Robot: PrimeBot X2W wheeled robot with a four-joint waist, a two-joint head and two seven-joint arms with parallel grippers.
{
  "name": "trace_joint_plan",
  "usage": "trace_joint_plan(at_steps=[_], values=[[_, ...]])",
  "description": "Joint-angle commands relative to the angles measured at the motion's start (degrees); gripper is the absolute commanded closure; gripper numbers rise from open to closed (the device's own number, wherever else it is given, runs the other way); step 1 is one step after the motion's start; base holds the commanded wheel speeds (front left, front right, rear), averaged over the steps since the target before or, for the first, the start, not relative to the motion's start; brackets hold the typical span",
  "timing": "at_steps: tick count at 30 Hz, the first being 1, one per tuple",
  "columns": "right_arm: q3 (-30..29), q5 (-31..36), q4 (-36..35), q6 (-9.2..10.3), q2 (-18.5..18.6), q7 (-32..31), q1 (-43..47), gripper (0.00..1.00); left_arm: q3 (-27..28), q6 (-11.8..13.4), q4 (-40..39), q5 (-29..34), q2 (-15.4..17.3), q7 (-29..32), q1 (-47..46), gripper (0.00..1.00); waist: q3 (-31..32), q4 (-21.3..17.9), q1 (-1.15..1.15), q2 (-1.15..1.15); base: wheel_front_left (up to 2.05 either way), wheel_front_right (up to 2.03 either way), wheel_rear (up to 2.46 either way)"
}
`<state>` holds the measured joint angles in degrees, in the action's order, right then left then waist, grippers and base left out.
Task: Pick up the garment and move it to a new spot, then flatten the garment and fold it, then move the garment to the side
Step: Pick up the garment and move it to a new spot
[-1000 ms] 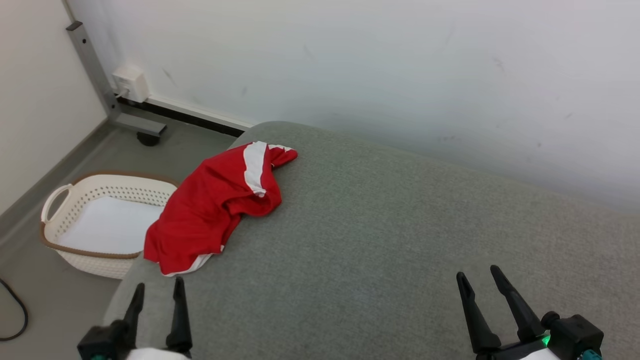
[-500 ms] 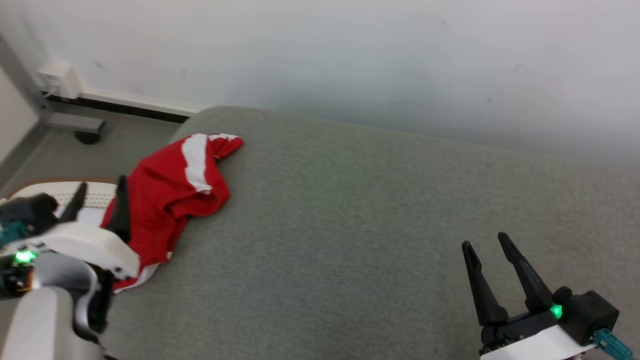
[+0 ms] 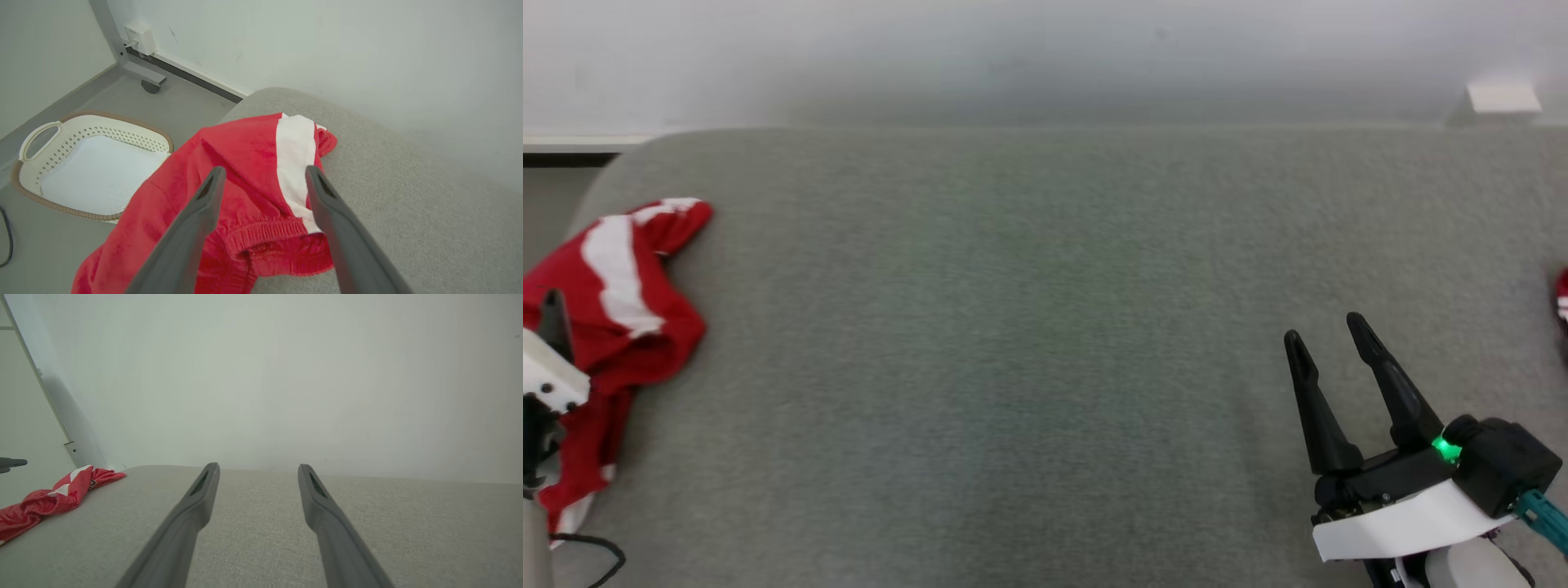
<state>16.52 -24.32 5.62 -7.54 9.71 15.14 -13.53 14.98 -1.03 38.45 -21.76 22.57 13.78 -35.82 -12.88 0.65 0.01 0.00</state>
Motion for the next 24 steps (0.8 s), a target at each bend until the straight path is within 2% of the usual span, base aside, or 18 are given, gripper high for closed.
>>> trace_joint_plan(at_steps=[1, 6, 8, 12, 17, 18, 20, 24], values=[[-0.02, -0.34, -0.36, 0.10, 0.01, -0.03, -1.04, 0.00, 0.64, 0.35, 1.98, -0.54, 1.02, 0.25, -0.78, 0.00, -4.26, -4.77, -0.01, 0.00, 0.00, 0.00, 0.00], [-0.43, -0.51, -0.67, 0.10, -0.54, -0.03, -2.20, 0.00, 2.18, 1.48, 7.41, -1.60, 2.80, -0.03, -2.38, 0.00, -7.22, -7.51, -0.01, 0.00, 0.00, 0.00, 0.00], [-0.30, -0.51, -0.74, 0.10, -0.86, -0.03, -2.68, 0.00, 1.97, 1.48, 10.08, -1.90, 2.76, 1.75, -1.98, 0.00, -8.09, -8.20, -0.01, 0.00, 0.00, 0.00, 0.00], [-0.55, -0.44, -0.66, 0.10, -1.10, -0.03, -3.34, 0.00, 0.67, 1.41, 15.27, -1.81, 2.49, 6.58, -1.24, 0.00, -8.73, -8.63, -0.01, 0.00, 0.00, 0.00, 0.00], [-0.88, -0.10, 0.04, 0.11, -1.34, -0.03, -3.96, 0.00, -0.46, 1.08, 17.00, -1.50, 2.09, 7.65, -0.71, 0.00, -8.61, -8.31, -0.01, 0.00, 0.00, 0.00, 0.00], [-0.74, -0.08, 0.15, 0.10, -1.40, -0.03, -4.06, 0.00, -0.61, 0.94, 17.16, -1.51, 1.98, 7.74, -0.72, 0.40, -8.49, -8.19, -0.01, 0.00, 0.00, 0.00, 0.00], [-0.59, -0.04, 0.47, 0.10, -1.38, -0.03, -4.03, 0.00, -0.94, 0.52, 16.98, -1.37, 1.88, 7.18, -0.74, 1.00, -7.97, -7.90, -0.01, 0.00, 0.00, 0.00, 0.00], [-0.35, -0.18, 1.00, 0.10, -1.45, -0.03, -3.82, 0.00, -1.28, 0.06, 16.79, -1.17, 2.42, 4.47, -1.45, 1.00, -5.82, -7.46, -0.01, 0.00, 0.00, 0.00, 0.00]])
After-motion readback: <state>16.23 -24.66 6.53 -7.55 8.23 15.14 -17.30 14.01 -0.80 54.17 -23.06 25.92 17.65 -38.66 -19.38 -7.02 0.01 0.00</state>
